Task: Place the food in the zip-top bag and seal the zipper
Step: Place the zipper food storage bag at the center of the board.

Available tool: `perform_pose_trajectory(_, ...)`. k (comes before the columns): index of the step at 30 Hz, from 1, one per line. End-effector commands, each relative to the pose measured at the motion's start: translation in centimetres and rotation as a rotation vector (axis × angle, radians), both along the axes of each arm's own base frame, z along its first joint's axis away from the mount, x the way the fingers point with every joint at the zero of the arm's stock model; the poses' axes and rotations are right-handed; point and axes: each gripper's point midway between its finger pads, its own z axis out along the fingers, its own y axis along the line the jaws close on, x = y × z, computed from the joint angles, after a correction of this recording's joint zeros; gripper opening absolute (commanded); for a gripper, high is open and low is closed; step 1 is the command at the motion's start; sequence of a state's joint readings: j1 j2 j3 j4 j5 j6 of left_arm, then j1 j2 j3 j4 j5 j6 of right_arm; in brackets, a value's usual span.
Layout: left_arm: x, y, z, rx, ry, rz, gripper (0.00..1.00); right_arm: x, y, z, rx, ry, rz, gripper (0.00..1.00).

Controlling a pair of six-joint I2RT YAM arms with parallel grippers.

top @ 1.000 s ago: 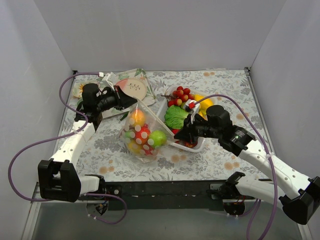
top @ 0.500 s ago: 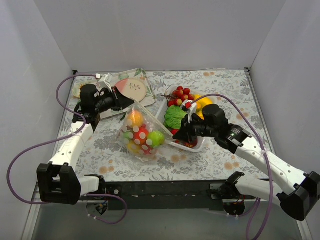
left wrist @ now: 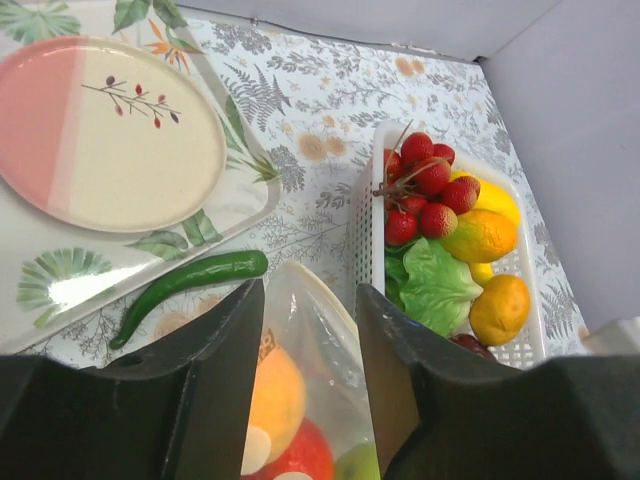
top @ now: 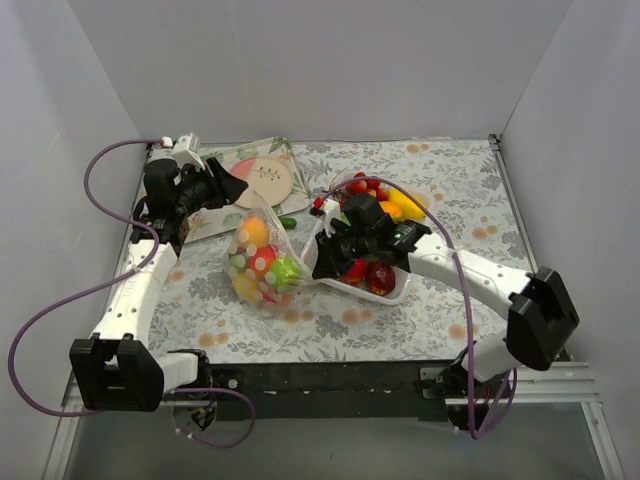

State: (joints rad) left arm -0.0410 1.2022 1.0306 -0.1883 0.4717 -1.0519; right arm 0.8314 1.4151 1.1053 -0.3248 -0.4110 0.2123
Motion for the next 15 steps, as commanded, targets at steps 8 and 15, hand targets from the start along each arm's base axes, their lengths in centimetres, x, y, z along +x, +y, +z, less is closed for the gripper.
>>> perform_pose_trajectory(8, 0.0, 0.1, 2.3, 0.005, -0.03, -0.003, 0.74, 5.0, 3.2, -1.8, -0.131, -0.026, -0.145, 0.07)
perform_pose_trajectory(15, -1.7, -2.5, 3.3, -0.105, -0.007, -0.076, 0.98, 5.9, 2.7, 2.2, -0.066, -0.109, -0.201, 0.73)
